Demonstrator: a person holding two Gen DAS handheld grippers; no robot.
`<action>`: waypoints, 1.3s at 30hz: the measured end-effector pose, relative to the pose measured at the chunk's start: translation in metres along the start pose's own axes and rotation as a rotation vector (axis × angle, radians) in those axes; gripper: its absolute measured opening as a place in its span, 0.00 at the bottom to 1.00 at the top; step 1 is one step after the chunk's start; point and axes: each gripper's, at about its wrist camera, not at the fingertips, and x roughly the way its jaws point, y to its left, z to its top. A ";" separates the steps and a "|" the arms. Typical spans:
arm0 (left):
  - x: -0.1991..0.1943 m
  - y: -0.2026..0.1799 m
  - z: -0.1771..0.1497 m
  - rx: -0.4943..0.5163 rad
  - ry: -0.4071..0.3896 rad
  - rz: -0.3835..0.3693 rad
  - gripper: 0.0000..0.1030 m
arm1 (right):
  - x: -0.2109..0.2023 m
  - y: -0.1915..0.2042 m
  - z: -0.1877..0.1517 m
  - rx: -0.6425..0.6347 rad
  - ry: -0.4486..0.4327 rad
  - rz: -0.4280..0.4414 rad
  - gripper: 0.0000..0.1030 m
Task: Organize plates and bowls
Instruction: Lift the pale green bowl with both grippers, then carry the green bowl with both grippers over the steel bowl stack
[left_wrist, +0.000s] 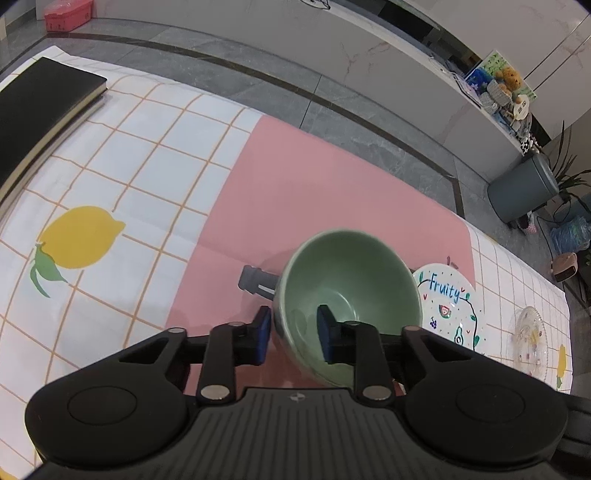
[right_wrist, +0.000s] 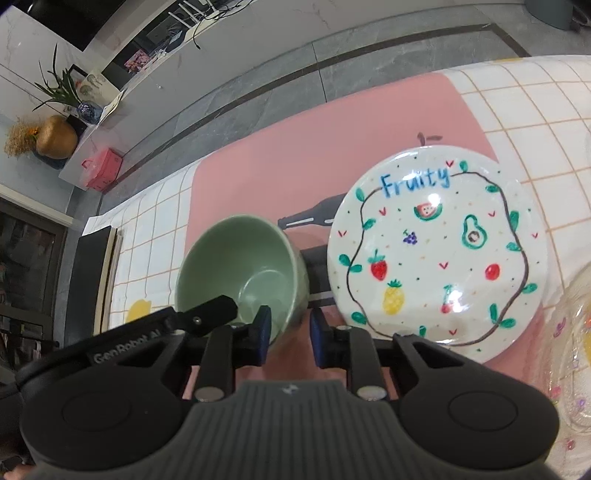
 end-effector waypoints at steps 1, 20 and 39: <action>0.001 -0.001 0.000 0.000 0.000 0.010 0.23 | 0.000 0.001 0.000 -0.001 0.001 -0.003 0.18; -0.040 -0.010 -0.011 0.062 0.015 0.072 0.12 | -0.029 0.018 -0.023 0.018 0.048 -0.015 0.17; -0.185 -0.020 -0.083 0.107 -0.107 0.088 0.11 | -0.162 0.046 -0.118 -0.022 -0.002 0.140 0.17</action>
